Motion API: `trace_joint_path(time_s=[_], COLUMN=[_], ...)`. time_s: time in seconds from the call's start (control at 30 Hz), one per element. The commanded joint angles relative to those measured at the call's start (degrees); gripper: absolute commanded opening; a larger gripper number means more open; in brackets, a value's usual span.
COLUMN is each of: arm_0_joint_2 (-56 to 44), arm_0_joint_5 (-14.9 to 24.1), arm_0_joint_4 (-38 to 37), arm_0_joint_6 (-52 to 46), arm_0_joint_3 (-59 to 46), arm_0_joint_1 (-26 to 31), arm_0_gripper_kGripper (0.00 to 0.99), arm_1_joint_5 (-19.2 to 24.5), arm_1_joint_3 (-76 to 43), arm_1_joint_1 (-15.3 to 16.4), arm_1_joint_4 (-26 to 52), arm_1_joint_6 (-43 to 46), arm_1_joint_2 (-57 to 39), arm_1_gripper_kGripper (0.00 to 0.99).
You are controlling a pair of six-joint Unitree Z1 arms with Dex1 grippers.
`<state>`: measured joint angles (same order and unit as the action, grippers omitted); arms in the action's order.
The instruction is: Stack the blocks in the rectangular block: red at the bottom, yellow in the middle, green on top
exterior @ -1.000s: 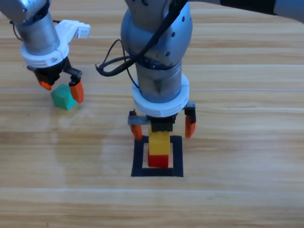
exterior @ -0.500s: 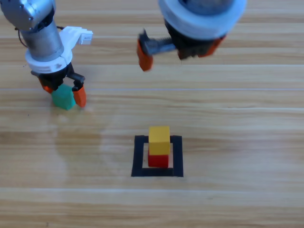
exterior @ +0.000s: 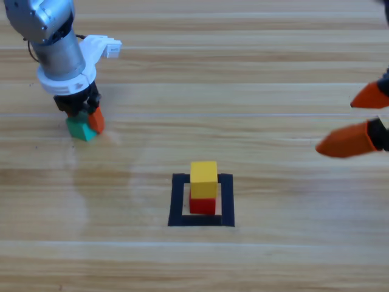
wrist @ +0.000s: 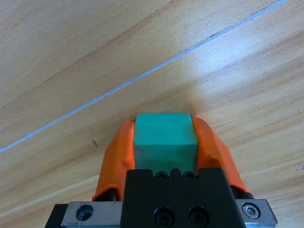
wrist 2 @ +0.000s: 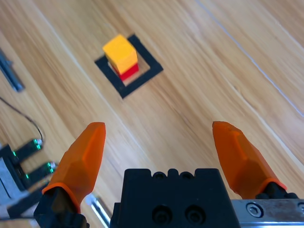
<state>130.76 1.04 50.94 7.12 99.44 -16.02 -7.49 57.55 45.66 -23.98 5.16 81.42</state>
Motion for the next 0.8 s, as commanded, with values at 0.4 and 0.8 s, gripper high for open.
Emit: trace_joint_path(time_s=[0.4,0.8], arm_0_joint_2=[-1.8,-4.1], arm_0_joint_5=[0.8,5.7], arm_0_joint_4=[16.6,27.2], arm_0_joint_6=[-24.3,-48.1], arm_0_joint_3=[14.0,25.2], arm_0_joint_1=[-8.6,-29.0], arm_0_gripper_kGripper=[0.078,0.08], arm_1_joint_5=[-4.3,-4.5], arm_1_joint_3=[1.0,0.5], arm_1_joint_1=[-1.5,-1.5], arm_1_joint_4=[-7.5,-7.5], arm_1_joint_6=[7.7,7.8], arm_1_joint_2=[3.7,3.1], arm_1_gripper_kGripper=[0.99,0.99])
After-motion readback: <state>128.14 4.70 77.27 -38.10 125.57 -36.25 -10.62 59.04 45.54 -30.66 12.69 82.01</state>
